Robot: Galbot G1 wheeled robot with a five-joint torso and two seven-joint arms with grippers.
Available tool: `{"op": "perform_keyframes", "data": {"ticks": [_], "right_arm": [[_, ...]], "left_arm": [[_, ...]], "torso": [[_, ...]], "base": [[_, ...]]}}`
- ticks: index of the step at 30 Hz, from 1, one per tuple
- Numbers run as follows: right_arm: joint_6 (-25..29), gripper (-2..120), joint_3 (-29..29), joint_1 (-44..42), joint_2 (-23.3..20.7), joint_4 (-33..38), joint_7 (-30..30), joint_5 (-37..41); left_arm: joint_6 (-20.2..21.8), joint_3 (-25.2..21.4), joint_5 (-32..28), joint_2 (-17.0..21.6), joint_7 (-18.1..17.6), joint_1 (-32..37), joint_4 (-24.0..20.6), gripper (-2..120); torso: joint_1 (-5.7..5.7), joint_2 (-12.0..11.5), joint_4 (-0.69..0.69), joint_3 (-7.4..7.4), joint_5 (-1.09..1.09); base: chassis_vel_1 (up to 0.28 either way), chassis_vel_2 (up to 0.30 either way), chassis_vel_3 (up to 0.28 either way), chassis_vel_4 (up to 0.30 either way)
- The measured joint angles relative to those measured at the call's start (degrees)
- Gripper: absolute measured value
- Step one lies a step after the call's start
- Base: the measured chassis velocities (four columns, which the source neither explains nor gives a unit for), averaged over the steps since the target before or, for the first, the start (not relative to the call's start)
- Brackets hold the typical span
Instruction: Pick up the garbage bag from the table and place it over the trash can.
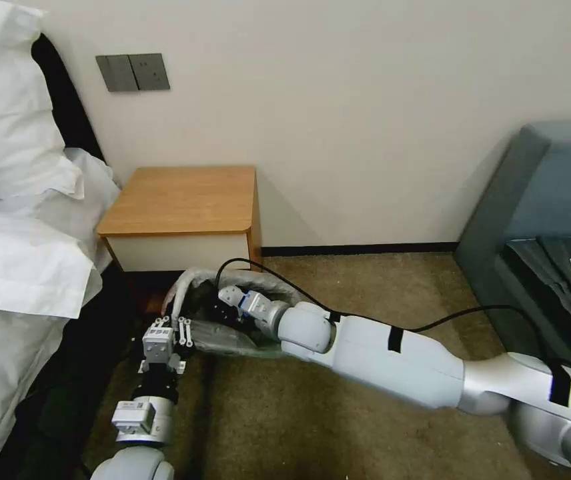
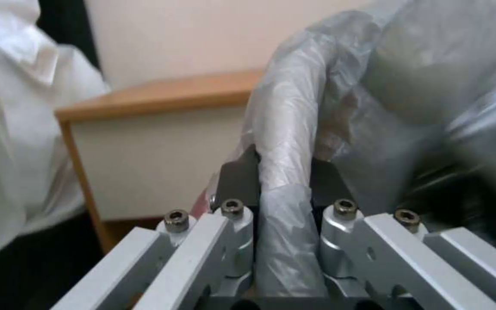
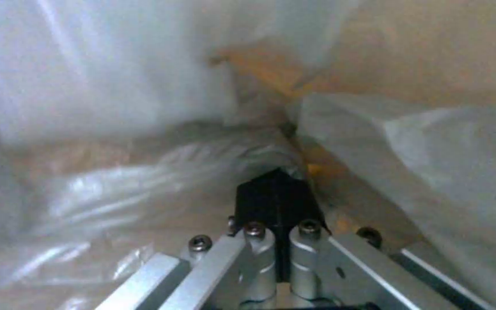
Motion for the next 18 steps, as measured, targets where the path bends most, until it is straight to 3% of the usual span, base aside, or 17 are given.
{"op": "perform_keyframes", "data": {"ticks": [4, 18], "right_arm": [[-0.30, 0, 0.39, -1.85, -2.44, 5.14, 0.08, 0.04], [0.35, 0, 3.50, -5.97, -5.67, 10.22, -0.85, -1.54]], "left_arm": [[1.33, -0.45, -1.98, 0.14, -1.03, -1.04, 1.50, 11], [3.06, -0.68, -3.41, 0.38, -2.11, -1.77, 2.25, 11]], "torso": [[0.00, 0.00, 0.00, 0.00, 0.00], [0.00, 0.00, 0.00, 0.00, 0.01]], "base": [[0.000, 0.000, 0.000, 0.000], [0.000, 0.000, 0.000, 0.000]]}}
